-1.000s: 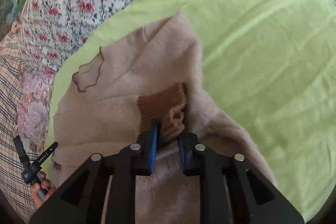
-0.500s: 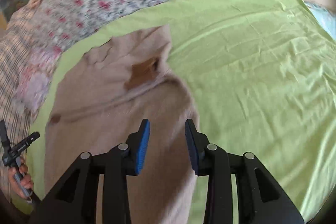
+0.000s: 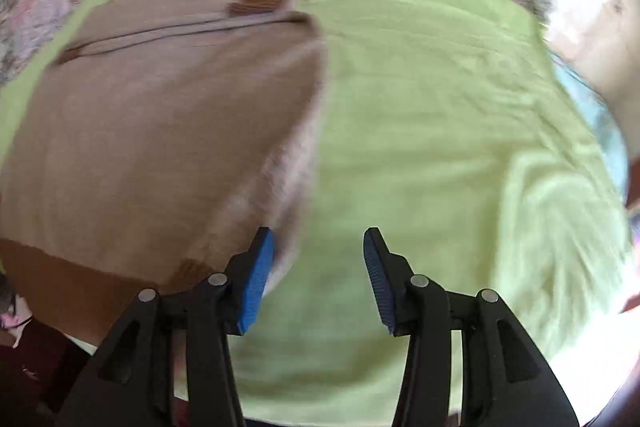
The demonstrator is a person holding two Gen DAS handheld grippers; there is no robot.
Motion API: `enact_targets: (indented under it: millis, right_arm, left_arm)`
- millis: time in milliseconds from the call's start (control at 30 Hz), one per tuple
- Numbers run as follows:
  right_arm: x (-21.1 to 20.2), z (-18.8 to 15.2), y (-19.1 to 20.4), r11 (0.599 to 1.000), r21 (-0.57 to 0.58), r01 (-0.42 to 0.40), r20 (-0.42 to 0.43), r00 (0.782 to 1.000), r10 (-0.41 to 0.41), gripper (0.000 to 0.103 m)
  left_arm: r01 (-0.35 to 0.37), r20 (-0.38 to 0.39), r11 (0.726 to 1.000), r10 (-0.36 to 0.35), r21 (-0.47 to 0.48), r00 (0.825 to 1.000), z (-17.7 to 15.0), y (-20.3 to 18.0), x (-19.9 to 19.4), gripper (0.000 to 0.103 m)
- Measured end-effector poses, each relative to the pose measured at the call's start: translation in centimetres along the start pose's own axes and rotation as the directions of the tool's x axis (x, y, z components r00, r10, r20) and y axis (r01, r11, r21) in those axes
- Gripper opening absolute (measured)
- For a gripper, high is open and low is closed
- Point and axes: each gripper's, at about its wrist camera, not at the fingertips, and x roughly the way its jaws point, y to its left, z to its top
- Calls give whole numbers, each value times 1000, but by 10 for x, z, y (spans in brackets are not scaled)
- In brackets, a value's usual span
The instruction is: Fold small clothes
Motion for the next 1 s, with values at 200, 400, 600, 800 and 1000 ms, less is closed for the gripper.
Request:
enact_targets:
  millis: [200, 400, 600, 800, 1000]
  right_arm:
    - [-8, -3, -37, 932, 220, -289, 57, 957, 283, 49]
    - [18, -15, -25, 842, 275, -464, 20, 878, 478, 51]
    - [26, -32, -38, 704, 360, -612, 85, 773, 628, 9]
    - [24, -42, -57, 671, 349, -654, 130, 743, 656, 8]
    - [32, -45, -45, 644, 321, -694, 74, 696, 714, 20]
  left_arm:
    - [54, -42, 998, -53, 22, 998, -25, -11, 3, 67]
    - [154, -41, 988, -154, -4, 987, -38, -13, 3, 70]
    - [269, -26, 963, -270, -35, 963, -31, -9, 5, 6]
    - [307, 25, 952, -306, -13, 952, -34, 2, -12, 7]
    - [362, -75, 930, -366, -56, 928, -36, 5, 11, 27]
